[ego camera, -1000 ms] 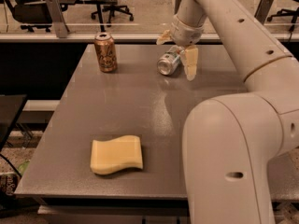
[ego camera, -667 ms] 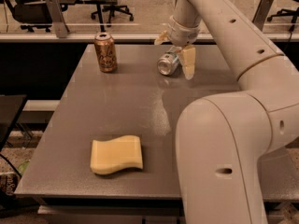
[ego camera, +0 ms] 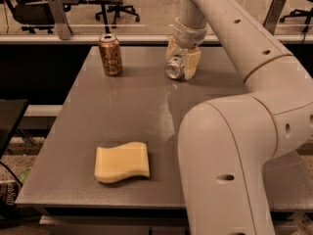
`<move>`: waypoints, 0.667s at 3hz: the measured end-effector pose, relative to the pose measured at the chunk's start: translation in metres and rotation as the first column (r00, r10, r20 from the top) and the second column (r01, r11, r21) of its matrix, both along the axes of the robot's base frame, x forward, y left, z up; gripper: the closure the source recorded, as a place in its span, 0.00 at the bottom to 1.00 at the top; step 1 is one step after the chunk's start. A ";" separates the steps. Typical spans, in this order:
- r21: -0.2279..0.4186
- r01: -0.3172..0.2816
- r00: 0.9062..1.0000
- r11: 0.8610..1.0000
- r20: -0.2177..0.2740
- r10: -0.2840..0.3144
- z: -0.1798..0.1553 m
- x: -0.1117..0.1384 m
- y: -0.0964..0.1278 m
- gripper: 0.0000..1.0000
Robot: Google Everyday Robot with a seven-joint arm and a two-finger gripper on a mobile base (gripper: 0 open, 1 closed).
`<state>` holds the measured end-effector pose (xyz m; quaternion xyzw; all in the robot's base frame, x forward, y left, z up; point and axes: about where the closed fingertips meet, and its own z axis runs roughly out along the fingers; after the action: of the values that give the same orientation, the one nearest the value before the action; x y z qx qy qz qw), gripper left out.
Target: Pick 7up can
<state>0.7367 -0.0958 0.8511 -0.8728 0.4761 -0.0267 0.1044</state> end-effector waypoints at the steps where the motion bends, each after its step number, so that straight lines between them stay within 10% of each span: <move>1: -0.003 -0.003 1.000 1.000 0.008 0.003 0.005 -0.003 0.002 0.59; 2: 0.019 0.002 1.000 1.000 0.016 -0.003 0.018 -0.013 0.007 0.82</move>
Offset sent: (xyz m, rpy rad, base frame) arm -0.0558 0.0067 0.0377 0.0274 0.0276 -0.0079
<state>0.7234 -0.0889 0.8686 -0.8709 0.4765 -0.0294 0.1164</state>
